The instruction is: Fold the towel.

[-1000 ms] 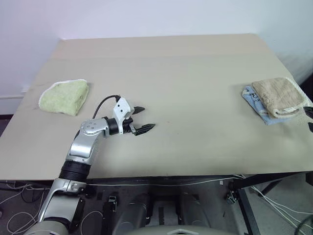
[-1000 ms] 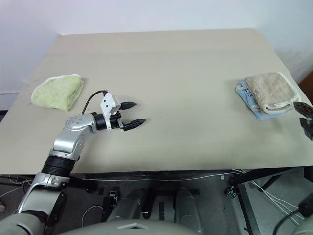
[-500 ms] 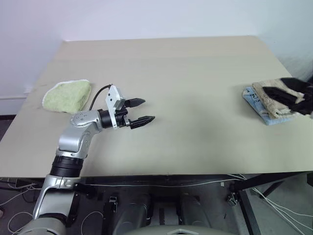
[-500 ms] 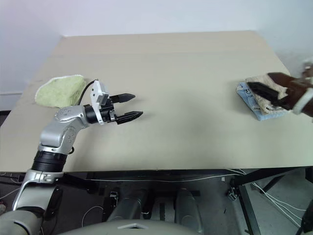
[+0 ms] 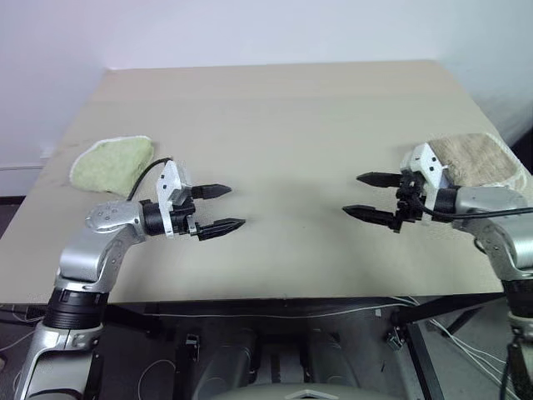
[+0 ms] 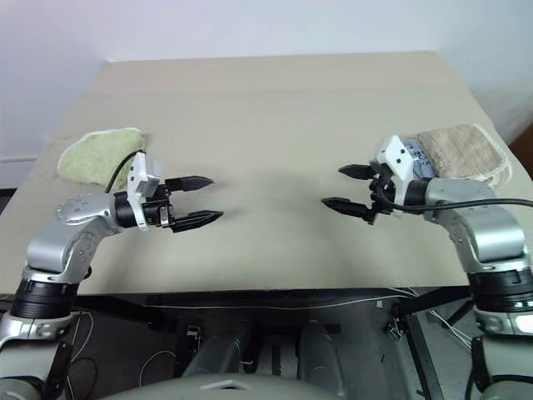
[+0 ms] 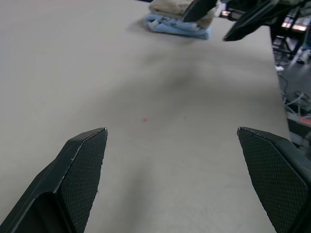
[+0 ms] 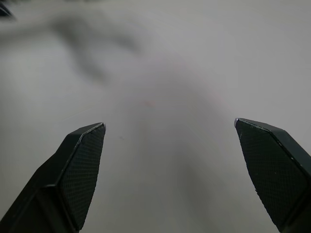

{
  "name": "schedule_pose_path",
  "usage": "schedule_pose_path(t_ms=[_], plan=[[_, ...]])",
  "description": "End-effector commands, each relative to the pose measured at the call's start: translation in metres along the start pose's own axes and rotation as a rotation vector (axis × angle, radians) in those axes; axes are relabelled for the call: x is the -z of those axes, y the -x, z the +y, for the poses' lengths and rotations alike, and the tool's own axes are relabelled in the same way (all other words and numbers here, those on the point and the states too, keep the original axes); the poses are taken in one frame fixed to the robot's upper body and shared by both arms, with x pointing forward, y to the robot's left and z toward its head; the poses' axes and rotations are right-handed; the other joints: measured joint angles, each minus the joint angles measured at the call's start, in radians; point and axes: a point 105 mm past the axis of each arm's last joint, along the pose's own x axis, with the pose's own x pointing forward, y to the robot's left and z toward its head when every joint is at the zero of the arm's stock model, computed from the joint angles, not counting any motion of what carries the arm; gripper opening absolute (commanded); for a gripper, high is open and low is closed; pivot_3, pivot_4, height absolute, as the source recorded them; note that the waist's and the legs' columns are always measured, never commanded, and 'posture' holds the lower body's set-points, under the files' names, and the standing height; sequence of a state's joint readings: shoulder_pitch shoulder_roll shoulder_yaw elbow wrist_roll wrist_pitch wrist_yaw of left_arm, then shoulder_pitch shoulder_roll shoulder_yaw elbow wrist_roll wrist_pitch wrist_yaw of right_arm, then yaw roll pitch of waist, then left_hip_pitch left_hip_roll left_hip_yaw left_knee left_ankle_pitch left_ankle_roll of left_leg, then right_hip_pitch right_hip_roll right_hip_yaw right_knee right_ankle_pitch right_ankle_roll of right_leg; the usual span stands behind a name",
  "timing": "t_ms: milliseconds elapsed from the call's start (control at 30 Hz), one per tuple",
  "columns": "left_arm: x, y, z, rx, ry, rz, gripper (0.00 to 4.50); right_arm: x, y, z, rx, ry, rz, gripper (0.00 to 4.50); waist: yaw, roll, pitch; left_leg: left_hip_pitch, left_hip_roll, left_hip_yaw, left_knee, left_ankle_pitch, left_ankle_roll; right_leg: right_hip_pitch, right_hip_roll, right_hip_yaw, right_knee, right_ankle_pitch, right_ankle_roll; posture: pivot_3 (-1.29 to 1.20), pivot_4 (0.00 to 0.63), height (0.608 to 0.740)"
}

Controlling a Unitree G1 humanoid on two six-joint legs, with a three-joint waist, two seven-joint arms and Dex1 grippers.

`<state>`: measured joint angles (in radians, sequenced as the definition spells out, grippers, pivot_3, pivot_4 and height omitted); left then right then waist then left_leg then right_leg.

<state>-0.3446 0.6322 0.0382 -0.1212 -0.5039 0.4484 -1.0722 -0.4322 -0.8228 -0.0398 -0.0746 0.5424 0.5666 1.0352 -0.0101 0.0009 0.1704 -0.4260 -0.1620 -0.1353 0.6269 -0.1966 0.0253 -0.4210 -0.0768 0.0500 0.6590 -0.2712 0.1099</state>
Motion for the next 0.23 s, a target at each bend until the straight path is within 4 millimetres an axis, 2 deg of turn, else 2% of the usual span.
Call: schedule_pose_path(t_ms=[33, 167, 233], plan=[[-0.016, 0.015, 0.007, -0.065, -0.057, -0.033, 4.5, -0.01, -0.003, -0.001, -0.038, 0.023, -0.03, 4.49, 0.001, 0.0, 0.0, 0.0, 0.0, 0.0, 0.0, 0.0, 0.0, 0.0, 0.0, 0.0, 0.0, 0.0, 0.0, 0.0, 0.15, 0.74], [-0.009, 0.025, 0.011, -0.124, -0.08, 0.007, 4.5, 0.0, -0.011, -0.007, -0.048, 0.015, -0.003, 4.49, 0.001, 0.0, 0.0, 0.0, 0.0, 0.0, 0.0, 0.0, 0.0, 0.0, 0.0, 0.0, 0.0, 0.0, 0.0, 0.0, 0.15, 0.74], [-0.013, 0.029, 0.01, -0.143, -0.07, -0.01, 4.5, -0.002, -0.016, -0.01, -0.061, 0.007, -0.014, 4.49, 0.001, 0.0, 0.0, 0.0, 0.0, 0.0, -0.001, 0.0, 0.0, 0.0, 0.0, 0.0, 0.0, 0.0, 0.0, 0.0, 0.15, 0.74]])
